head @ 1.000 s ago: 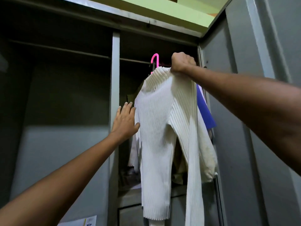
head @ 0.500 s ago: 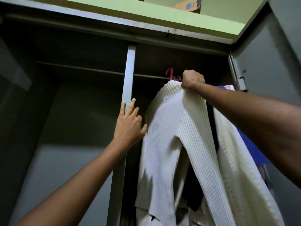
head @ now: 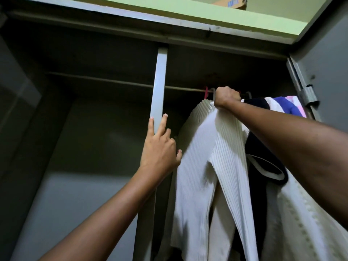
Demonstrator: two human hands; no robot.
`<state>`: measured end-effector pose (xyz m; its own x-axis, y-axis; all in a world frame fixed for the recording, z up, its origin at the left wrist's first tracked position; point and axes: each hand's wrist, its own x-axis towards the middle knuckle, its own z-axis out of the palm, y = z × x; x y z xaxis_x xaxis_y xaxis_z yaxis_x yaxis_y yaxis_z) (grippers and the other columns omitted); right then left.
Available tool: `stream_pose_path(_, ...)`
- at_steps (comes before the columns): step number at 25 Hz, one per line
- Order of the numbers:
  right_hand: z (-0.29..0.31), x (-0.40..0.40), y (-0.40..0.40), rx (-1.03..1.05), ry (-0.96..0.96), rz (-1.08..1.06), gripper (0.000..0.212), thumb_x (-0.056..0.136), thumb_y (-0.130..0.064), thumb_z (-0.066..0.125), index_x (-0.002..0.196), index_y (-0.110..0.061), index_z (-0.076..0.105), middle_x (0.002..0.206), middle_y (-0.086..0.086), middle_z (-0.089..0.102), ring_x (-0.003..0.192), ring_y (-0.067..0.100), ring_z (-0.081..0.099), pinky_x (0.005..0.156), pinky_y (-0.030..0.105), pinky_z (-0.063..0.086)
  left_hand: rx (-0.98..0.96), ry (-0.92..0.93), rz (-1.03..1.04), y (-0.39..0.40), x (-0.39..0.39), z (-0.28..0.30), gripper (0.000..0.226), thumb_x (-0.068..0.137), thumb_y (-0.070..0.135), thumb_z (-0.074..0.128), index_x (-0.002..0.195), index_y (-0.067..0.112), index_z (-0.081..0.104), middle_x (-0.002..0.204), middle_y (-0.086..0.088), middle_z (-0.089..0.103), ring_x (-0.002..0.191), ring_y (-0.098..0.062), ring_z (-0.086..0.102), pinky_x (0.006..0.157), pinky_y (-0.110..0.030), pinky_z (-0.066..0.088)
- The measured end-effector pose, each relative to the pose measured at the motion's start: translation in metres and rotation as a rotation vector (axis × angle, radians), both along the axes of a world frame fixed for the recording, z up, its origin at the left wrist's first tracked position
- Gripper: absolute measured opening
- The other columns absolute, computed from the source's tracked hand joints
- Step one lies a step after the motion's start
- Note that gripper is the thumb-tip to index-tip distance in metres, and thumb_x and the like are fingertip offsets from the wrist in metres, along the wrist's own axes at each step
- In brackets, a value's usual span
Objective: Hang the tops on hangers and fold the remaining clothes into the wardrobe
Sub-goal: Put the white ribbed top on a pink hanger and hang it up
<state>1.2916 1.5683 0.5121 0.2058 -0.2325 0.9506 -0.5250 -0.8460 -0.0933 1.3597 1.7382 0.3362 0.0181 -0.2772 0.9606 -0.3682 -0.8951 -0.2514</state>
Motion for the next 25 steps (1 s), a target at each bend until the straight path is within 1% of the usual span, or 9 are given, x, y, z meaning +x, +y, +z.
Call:
stream_pose_path(2, -0.001, 0.007, 0.0, -0.005, -0.006, 0.0, 0.026, 0.088, -0.003, 0.049, 0.111, -0.005, 0.059, 0.113, 0.015, 0.06, 0.106, 0.034, 0.058, 0.074, 0.035, 0.044, 0.0, 0.001, -0.015, 0.0, 0.0, 0.0, 0.049, 0.094, 0.052, 0.032, 0.1, 0.018, 0.068, 0.14, -0.006, 0.047, 0.146, -0.025, -0.003, 0.113, -0.052, -0.01)
stream_pose_path(5, -0.004, 0.008, -0.003, 0.004, -0.034, -0.007, 0.029, 0.087, -0.004, 0.05, 0.115, -0.005, 0.058, 0.116, 0.016, 0.06, 0.109, 0.035, 0.057, 0.079, 0.036, 0.045, 0.0, -0.01, -0.036, 0.0, 0.003, 0.0, 0.049, 0.094, 0.052, 0.032, 0.097, 0.018, 0.068, 0.138, -0.007, 0.049, 0.146, -0.025, -0.002, 0.114, -0.053, -0.008)
stream_pose_path(9, -0.01, 0.0, -0.004, 0.014, -0.047, 0.006, 0.025, 0.086, -0.007, 0.056, 0.11, -0.003, 0.06, 0.112, 0.017, 0.061, 0.106, 0.034, 0.058, 0.072, 0.032, 0.04, 0.009, -0.014, -0.033, 0.001, 0.005, 0.0, 0.047, 0.093, 0.051, 0.035, 0.093, 0.018, 0.068, 0.137, -0.007, 0.05, 0.146, -0.025, 0.001, 0.114, -0.053, -0.007)
stream_pose_path(13, -0.014, -0.023, -0.003, 0.154, -0.143, 0.171, 0.031, 0.079, -0.021, 0.074, 0.103, -0.004, 0.064, 0.108, 0.014, 0.063, 0.103, 0.029, 0.06, 0.072, 0.031, 0.043, 0.017, -0.003, -0.031, 0.001, 0.004, 0.0, 0.047, 0.093, 0.051, 0.036, 0.09, 0.018, 0.068, 0.135, -0.007, 0.052, 0.146, -0.025, 0.002, 0.114, -0.053, -0.006)
stream_pose_path(16, -0.032, -0.043, -0.002, 0.265, -0.271, 0.323, 0.043, 0.073, -0.024, 0.078, 0.107, -0.004, 0.061, 0.109, 0.013, 0.062, 0.104, 0.029, 0.06, 0.074, 0.032, 0.045, 0.026, 0.019, -0.046, 0.004, 0.002, -0.001, 0.046, 0.093, 0.05, 0.038, 0.09, 0.016, 0.069, 0.133, -0.009, 0.053, 0.146, -0.026, 0.004, 0.114, -0.053, -0.004)
stream_pose_path(19, -0.087, -0.056, -0.006, 0.389, -0.234, 0.448, 0.048, 0.069, -0.018, 0.079, 0.109, -0.005, 0.056, 0.103, 0.012, 0.057, 0.097, 0.027, 0.057, 0.07, 0.031, 0.045, 0.058, 0.024, -0.069, 0.004, -0.002, -0.006, 0.046, 0.092, 0.048, 0.041, 0.091, 0.012, 0.069, 0.133, -0.012, 0.052, 0.145, -0.028, 0.007, 0.115, -0.051, -0.004)
stream_pose_path(21, -0.138, -0.059, -0.013, 0.505, -0.144, 0.558, 0.057, 0.063, -0.019, 0.082, 0.112, -0.002, 0.059, 0.107, 0.011, 0.061, 0.096, 0.027, 0.059, 0.076, 0.033, 0.051, 0.098, 0.034, -0.099, 0.002, -0.003, -0.014, 0.047, 0.092, 0.047, 0.042, 0.095, 0.009, 0.07, 0.134, -0.015, 0.052, 0.145, -0.028, 0.009, 0.115, -0.047, -0.006)
stream_pose_path(23, -0.194, -0.059, -0.016, 0.544, -0.093, 0.629, 0.052, 0.065, -0.019, 0.082, 0.111, -0.004, 0.063, 0.109, 0.012, 0.064, 0.098, 0.029, 0.06, 0.079, 0.032, 0.05, 0.143, 0.057, -0.109, 0.0, -0.002, -0.026, 0.049, 0.092, 0.047, 0.041, 0.097, 0.008, 0.07, 0.134, -0.016, 0.052, 0.145, -0.029, 0.011, 0.116, -0.045, -0.007)
stream_pose_path(25, -0.25, -0.061, -0.012, 0.533, -0.097, 0.638, 0.04, 0.074, -0.018, 0.076, 0.11, -0.005, 0.066, 0.108, 0.013, 0.066, 0.098, 0.028, 0.061, 0.076, 0.029, 0.047, 0.211, 0.076, -0.142, -0.005, -0.004, -0.045, 0.049, 0.092, 0.048, 0.041, 0.098, 0.008, 0.069, 0.133, -0.016, 0.052, 0.144, -0.029, 0.015, 0.117, -0.043, -0.003)
